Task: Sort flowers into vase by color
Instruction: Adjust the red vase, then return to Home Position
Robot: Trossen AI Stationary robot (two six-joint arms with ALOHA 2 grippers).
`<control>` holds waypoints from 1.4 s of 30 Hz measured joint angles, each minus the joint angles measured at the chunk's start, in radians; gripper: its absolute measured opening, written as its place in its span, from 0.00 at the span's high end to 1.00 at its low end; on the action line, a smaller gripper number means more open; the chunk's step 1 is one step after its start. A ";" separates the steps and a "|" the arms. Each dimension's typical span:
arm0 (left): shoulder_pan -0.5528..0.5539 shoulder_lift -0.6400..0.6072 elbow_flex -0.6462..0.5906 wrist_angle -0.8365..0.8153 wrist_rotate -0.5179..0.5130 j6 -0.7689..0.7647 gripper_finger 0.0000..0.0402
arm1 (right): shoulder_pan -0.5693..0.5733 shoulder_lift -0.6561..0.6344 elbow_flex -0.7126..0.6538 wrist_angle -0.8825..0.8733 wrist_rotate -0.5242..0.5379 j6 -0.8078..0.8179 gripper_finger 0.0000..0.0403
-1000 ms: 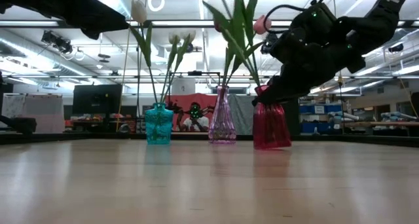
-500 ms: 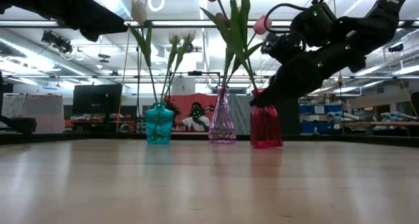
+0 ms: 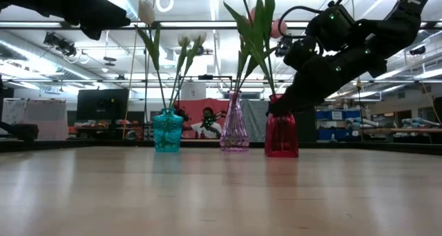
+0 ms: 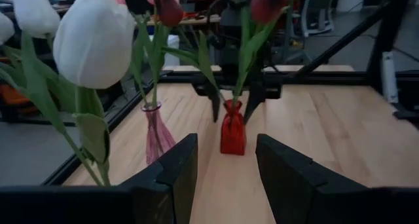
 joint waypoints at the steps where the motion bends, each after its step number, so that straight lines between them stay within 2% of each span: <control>1: 0.000 -0.006 0.000 -0.004 0.010 0.000 0.60 | -0.001 -0.005 0.000 -0.003 0.000 0.000 0.27; 6: 0.000 -0.017 0.000 -0.033 0.023 -0.001 0.60 | -0.002 -0.085 0.000 -0.056 -0.001 0.006 0.19; 14: 0.000 -0.038 -0.001 -0.045 0.053 0.060 0.60 | -0.009 -0.340 0.001 -0.298 -0.001 0.019 0.18; 17: 0.000 -0.107 -0.001 -0.049 0.071 0.085 0.60 | -0.031 -0.451 0.001 -0.411 -0.001 0.047 0.18; 22: 0.000 -0.266 -0.001 -0.152 0.029 0.076 0.60 | -0.079 -0.624 0.001 -0.565 -0.010 0.059 0.19; 28: 0.000 -0.437 -0.055 -0.200 0.018 0.027 0.60 | -0.137 -0.835 -0.105 -0.465 -0.062 0.066 0.19; 31: 0.000 -0.442 -0.121 -0.067 0.023 -0.034 0.60 | -0.170 -0.939 -0.217 -0.337 -0.041 0.106 0.20; 35: -0.002 -0.421 -0.264 0.248 0.099 -0.083 0.60 | -0.215 -1.044 -0.352 -0.175 -0.033 0.176 0.21; 39: -0.002 -0.430 -0.330 0.317 0.101 -0.082 0.60 | -0.242 -1.124 -0.417 -0.107 -0.031 0.226 0.21; 42: -0.002 -0.441 -0.342 0.311 0.148 -0.085 0.60 | -0.252 -1.177 -0.423 -0.100 -0.052 0.242 0.21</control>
